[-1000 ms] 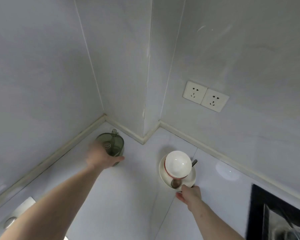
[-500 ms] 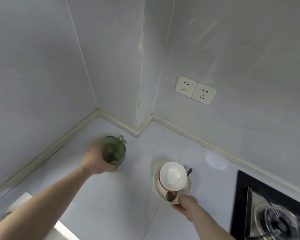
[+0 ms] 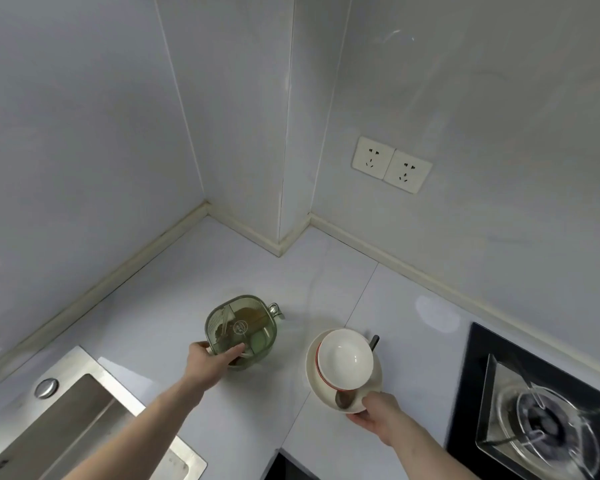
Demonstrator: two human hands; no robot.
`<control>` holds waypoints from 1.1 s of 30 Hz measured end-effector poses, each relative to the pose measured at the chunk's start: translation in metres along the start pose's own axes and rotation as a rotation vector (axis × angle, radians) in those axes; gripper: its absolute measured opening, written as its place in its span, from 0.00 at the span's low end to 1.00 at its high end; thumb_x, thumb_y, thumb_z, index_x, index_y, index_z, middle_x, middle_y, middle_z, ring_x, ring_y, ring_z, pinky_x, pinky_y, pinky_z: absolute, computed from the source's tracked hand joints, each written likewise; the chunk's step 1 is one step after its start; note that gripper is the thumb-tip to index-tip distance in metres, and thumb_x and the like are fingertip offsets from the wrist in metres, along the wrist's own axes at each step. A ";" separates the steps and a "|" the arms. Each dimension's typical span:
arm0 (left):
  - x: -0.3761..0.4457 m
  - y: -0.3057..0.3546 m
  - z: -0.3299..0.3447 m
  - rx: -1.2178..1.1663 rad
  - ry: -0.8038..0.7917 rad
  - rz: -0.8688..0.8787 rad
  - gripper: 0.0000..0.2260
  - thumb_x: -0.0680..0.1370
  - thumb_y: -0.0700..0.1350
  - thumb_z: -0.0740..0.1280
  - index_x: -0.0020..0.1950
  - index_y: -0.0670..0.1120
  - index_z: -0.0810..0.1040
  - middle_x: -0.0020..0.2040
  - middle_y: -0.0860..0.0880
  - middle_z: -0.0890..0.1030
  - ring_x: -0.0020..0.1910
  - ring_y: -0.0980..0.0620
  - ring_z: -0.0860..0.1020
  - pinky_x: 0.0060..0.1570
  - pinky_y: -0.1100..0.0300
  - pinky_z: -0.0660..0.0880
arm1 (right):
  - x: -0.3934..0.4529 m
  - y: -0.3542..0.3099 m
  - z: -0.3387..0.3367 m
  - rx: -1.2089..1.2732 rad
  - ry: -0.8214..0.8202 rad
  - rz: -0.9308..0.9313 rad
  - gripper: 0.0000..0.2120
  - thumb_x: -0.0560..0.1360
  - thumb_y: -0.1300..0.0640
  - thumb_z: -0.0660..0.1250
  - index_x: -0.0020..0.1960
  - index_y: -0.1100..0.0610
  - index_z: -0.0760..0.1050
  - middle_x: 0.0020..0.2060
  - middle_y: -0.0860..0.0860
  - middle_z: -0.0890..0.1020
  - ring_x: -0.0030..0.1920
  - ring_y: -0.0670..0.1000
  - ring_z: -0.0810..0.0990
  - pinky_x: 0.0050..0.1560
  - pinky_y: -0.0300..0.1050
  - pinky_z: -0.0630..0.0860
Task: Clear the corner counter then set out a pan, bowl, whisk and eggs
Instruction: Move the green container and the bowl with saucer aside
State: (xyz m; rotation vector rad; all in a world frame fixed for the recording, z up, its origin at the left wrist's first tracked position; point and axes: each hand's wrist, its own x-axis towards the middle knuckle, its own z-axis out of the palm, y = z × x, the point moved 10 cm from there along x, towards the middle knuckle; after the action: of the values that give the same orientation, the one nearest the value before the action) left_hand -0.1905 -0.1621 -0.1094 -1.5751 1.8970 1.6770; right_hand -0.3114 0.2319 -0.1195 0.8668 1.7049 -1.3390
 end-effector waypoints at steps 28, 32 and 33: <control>-0.108 -0.004 0.067 -0.415 -0.230 -0.089 0.11 0.77 0.44 0.73 0.57 0.41 0.79 0.53 0.43 0.82 0.55 0.43 0.79 0.64 0.42 0.76 | -0.047 0.027 -0.097 0.030 -0.028 -0.142 0.17 0.75 0.73 0.57 0.58 0.61 0.75 0.50 0.61 0.85 0.49 0.60 0.86 0.42 0.50 0.84; -0.138 -0.006 0.088 -0.414 -0.233 -0.018 0.12 0.77 0.43 0.72 0.58 0.40 0.78 0.53 0.44 0.83 0.53 0.45 0.80 0.56 0.47 0.79 | -0.063 0.034 -0.139 0.078 -0.024 -0.186 0.15 0.75 0.75 0.57 0.56 0.60 0.72 0.49 0.60 0.84 0.47 0.60 0.86 0.41 0.51 0.84; -0.147 -0.006 0.097 -0.404 -0.236 0.001 0.12 0.77 0.43 0.73 0.59 0.40 0.78 0.53 0.43 0.83 0.53 0.45 0.80 0.54 0.48 0.79 | -0.070 0.037 -0.152 0.084 -0.028 -0.198 0.16 0.75 0.75 0.56 0.56 0.59 0.72 0.50 0.60 0.84 0.48 0.60 0.86 0.41 0.51 0.84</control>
State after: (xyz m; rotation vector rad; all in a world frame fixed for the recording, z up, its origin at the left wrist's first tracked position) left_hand -0.1700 0.0012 -0.0458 -1.4109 1.5126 2.2397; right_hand -0.2729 0.3854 -0.0533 0.7364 1.7596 -1.5563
